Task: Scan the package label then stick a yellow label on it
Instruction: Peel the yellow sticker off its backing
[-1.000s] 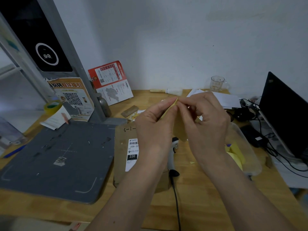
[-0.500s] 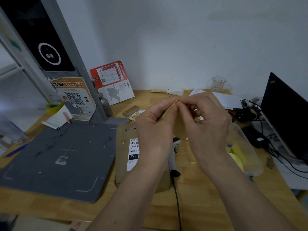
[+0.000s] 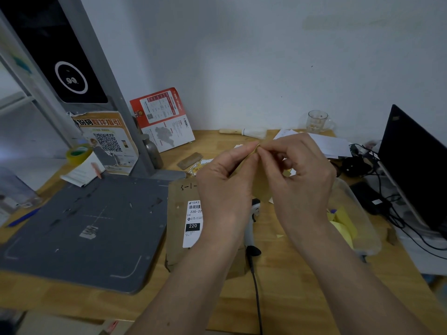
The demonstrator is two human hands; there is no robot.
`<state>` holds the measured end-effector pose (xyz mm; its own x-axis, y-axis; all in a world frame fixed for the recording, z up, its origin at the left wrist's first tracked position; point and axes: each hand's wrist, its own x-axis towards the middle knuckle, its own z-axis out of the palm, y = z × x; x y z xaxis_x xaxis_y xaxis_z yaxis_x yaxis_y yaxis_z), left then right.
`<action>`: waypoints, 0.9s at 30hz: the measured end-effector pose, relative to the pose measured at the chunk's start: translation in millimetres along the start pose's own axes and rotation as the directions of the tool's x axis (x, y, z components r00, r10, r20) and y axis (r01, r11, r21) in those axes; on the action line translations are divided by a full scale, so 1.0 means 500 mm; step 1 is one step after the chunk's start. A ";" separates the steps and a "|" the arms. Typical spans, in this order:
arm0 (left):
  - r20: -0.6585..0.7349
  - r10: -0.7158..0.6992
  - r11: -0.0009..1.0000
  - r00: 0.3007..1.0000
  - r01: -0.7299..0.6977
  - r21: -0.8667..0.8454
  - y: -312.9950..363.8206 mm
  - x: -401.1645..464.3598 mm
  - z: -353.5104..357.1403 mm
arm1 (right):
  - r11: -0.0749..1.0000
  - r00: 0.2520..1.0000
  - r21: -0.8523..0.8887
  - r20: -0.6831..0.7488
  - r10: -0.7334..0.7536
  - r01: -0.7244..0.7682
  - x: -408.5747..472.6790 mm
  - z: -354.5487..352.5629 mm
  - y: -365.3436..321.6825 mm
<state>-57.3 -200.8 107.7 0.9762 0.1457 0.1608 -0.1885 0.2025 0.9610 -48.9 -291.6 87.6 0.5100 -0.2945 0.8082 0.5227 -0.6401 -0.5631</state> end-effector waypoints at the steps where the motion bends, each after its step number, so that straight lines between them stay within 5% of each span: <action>1: 0.000 0.000 1.000 1.000 0.000 0.002 0.000 0.000 0.001 | 1.000 1.000 0.015 -0.006 0.013 -0.013 0.000 0.000 0.000; 27: 0.027 -0.011 1.000 1.000 0.010 0.024 0.001 0.001 0.024 | 0.992 0.995 0.088 -0.038 0.095 -0.092 0.010 -0.007 0.011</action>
<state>-55.5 -212.2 111.1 0.9808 0.1171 0.1562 -0.1757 0.1810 0.9677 -45.8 -299.3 89.2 0.5312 -0.3807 0.7569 0.5318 -0.5456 -0.6477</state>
